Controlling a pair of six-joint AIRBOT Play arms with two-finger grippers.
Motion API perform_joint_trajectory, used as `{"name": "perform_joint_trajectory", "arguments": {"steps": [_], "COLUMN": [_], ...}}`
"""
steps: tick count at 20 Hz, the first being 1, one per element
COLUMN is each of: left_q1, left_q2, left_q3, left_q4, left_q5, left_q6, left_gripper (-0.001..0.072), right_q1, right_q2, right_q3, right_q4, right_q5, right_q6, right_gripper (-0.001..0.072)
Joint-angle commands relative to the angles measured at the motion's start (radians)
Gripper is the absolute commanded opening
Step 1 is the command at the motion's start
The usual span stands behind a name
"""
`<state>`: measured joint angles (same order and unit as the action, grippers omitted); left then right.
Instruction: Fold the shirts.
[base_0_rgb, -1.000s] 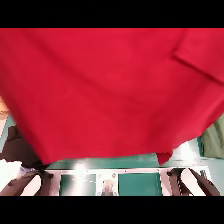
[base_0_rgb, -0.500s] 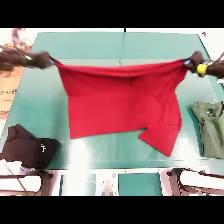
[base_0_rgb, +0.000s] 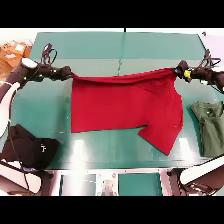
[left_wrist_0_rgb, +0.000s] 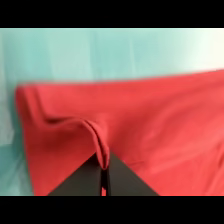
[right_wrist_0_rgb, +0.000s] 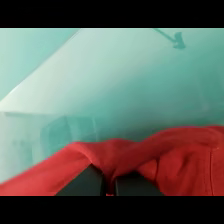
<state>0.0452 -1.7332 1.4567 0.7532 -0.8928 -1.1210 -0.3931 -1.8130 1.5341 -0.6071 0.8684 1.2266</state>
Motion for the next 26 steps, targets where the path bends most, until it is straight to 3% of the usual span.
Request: {"name": "perform_joint_trajectory", "arguments": {"steps": [1, 3, 8, 15, 16, 17, 18, 19, 20, 21, 22, 24, 25, 26], "left_q1": [0.001, -0.004, -0.031, -0.061, -0.061, -0.058, -0.054, -0.046, -0.034, -0.019, -0.005, 0.024, 0.029, 0.028], "left_q2": [-0.004, -0.005, -0.007, -0.007, -0.006, -0.005, -0.005, -0.005, -0.005, -0.004, -0.004, -0.003, -0.003, -0.003], "left_q3": [0.000, -0.001, -0.009, -0.008, -0.006, 0.001, 0.018, 0.048, 0.082, 0.118, 0.145, 0.166, 0.166, 0.165], "left_q4": [0.077, 0.161, 0.247, 0.320, 0.320, 0.320, 0.321, 0.322, 0.322, 0.322, 0.322, 0.322, 0.322, 0.324], "left_q5": [-0.134, -0.206, -0.272, -0.320, -0.323, -0.344, -0.383, -0.444, -0.509, -0.577, -0.636, -0.736, -0.772, -0.791], "left_q6": [-0.083, -0.148, -0.211, -0.267, -0.271, -0.284, -0.296, -0.296, -0.301, -0.321, -0.332, -0.368, -0.368, -0.363], "left_gripper": [0.0023, 0.0023, 0.0023, 0.0025, 0.0121, 0.0443, 0.0520, 0.0521, 0.0520, 0.0520, 0.0520, 0.0499, 0.0237, 0.0035], "right_q1": [-0.060, -0.087, -0.090, -0.089, -0.089, -0.092, -0.101, -0.116, -0.137, -0.161, -0.183, -0.221, -0.237, -0.252], "right_q2": [-0.018, -0.018, -0.018, -0.018, -0.018, -0.018, -0.018, -0.018, -0.018, -0.015, -0.008, 0.028, 0.061, 0.110], "right_q3": [0.047, 0.045, 0.015, -0.054, -0.049, -0.036, -0.010, 0.020, 0.058, 0.089, 0.101, 0.080, 0.045, -0.012], "right_q4": [-0.061, -0.119, -0.253, -0.346, -0.344, -0.345, -0.349, -0.348, -0.348, -0.348, -0.348, -0.348, -0.348, -0.348], "right_q5": [0.188, 0.274, 0.428, 0.431, 0.433, 0.443, 0.473, 0.515, 0.576, 0.641, 0.689, 0.734, 0.729, 0.713], "right_q6": [-0.005, -0.003, 0.016, 0.056, 0.064, 0.084, 0.104, 0.116, 0.136, 0.155, 0.155, 0.157, 0.162, 0.161], "right_gripper": [0.0023, 0.0023, 0.0023, 0.0024, 0.0062, 0.0256, 0.0385, 0.0377, 0.0376, 0.0311, 0.0194, 0.0171, 0.0171, 0.0171]}}
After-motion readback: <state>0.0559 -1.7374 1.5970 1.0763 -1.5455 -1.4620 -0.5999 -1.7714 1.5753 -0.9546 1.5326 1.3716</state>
